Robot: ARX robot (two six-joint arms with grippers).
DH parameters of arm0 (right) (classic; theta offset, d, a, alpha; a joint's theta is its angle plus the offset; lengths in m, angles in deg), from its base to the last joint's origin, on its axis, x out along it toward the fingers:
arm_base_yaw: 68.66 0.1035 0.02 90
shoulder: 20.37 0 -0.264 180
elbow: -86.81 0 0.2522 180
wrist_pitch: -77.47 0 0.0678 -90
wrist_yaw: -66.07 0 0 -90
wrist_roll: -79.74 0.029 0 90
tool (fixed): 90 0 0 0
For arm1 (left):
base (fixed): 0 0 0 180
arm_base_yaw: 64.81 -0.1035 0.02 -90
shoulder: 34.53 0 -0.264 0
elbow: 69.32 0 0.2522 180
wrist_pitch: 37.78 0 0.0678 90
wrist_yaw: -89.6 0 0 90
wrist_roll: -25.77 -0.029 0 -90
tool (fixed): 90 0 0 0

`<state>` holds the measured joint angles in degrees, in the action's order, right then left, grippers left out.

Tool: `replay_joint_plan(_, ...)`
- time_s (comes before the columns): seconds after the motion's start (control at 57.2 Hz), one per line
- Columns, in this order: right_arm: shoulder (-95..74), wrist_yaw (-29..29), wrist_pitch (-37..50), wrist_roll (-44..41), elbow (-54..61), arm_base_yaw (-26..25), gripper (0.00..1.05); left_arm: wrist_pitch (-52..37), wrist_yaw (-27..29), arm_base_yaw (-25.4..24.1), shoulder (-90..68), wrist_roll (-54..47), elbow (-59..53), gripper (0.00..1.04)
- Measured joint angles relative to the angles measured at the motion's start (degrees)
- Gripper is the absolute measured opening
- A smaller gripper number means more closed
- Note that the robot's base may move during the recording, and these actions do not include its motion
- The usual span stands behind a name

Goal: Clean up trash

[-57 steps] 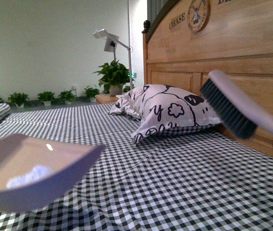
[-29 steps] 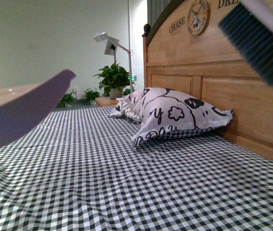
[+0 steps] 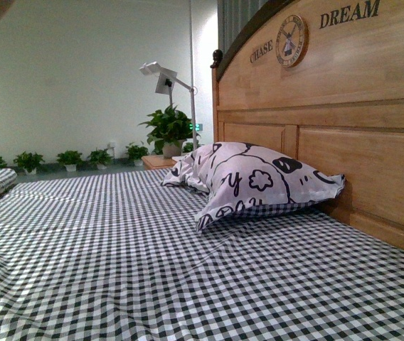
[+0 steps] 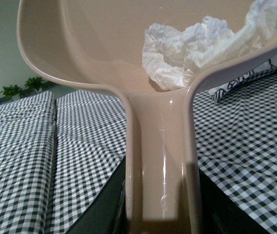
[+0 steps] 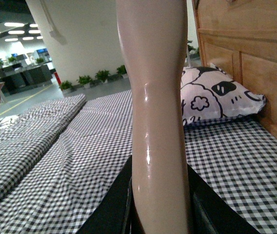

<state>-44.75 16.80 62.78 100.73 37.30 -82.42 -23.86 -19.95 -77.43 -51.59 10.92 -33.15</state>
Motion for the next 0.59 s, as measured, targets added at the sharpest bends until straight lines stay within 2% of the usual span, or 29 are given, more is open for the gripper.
replay_joint_plan(0.14,-0.15,0.00,-0.35,0.37,0.00,0.22,0.20,0.42,1.11,1.73,0.24,0.94,0.00,0.26)
replay_joint_plan(0.28,-0.20,-2.54,-2.95,-0.55,0.00,3.58,0.20,0.90,1.18,2.34,0.50,1.22,0.00,0.26)
replay_joint_plan(0.594,-0.20,-2.60,-2.95,-1.07,0.00,3.78,0.20,0.92,1.38,2.36,0.52,1.25,0.00,0.26)
